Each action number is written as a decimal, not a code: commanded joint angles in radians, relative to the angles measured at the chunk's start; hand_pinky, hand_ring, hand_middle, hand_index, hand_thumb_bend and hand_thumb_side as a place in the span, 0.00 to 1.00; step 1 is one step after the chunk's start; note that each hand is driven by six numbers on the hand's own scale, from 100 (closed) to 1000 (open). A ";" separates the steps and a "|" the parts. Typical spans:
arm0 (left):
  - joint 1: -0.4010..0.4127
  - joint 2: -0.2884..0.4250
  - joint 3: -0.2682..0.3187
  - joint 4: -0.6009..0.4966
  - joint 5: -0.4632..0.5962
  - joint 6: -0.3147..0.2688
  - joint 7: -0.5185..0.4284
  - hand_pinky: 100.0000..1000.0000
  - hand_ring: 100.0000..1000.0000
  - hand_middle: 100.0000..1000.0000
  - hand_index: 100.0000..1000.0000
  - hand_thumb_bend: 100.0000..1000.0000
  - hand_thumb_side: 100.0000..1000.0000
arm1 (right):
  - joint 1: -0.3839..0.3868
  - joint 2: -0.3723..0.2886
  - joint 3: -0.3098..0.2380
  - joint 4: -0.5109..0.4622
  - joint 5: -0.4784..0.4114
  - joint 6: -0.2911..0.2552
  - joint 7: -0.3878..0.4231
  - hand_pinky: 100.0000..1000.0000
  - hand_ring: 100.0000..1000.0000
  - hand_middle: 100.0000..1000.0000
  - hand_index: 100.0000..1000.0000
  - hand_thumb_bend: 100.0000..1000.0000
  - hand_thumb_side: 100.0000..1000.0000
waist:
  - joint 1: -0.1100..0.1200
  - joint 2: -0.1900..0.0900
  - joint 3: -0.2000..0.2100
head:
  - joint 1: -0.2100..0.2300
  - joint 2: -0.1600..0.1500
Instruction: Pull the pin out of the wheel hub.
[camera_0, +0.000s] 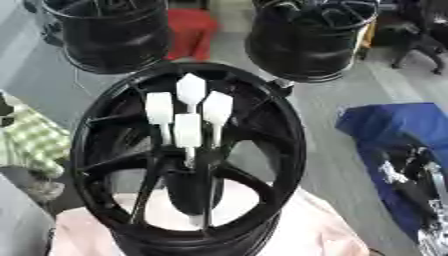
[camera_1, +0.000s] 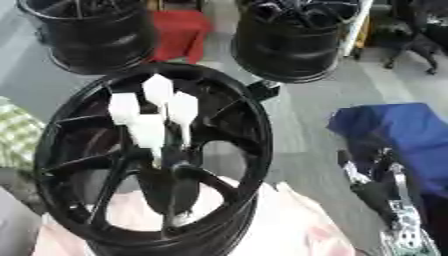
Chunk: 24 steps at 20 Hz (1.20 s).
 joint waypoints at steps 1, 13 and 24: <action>-0.040 0.102 -0.054 0.004 -0.024 -0.048 -0.041 0.72 0.67 0.69 0.82 0.24 0.25 | -0.006 -0.028 -0.006 -0.016 0.007 -0.001 -0.003 0.52 0.66 0.71 0.92 0.33 0.35 | 0.006 -0.018 -0.001 | -0.011 -0.008; -0.286 0.411 -0.344 0.269 -0.094 -0.238 -0.230 0.75 0.69 0.71 0.85 0.29 0.28 | 0.006 -0.053 -0.003 -0.012 0.017 0.001 -0.002 0.52 0.66 0.71 0.92 0.33 0.35 | 0.038 -0.037 -0.013 | -0.023 -0.005; -0.554 0.591 -0.638 0.524 -0.034 -0.422 -0.414 0.77 0.73 0.75 0.87 0.31 0.28 | 0.006 -0.050 0.009 -0.008 0.012 0.000 0.010 0.52 0.66 0.71 0.92 0.33 0.35 | 0.036 -0.039 -0.044 | -0.002 -0.003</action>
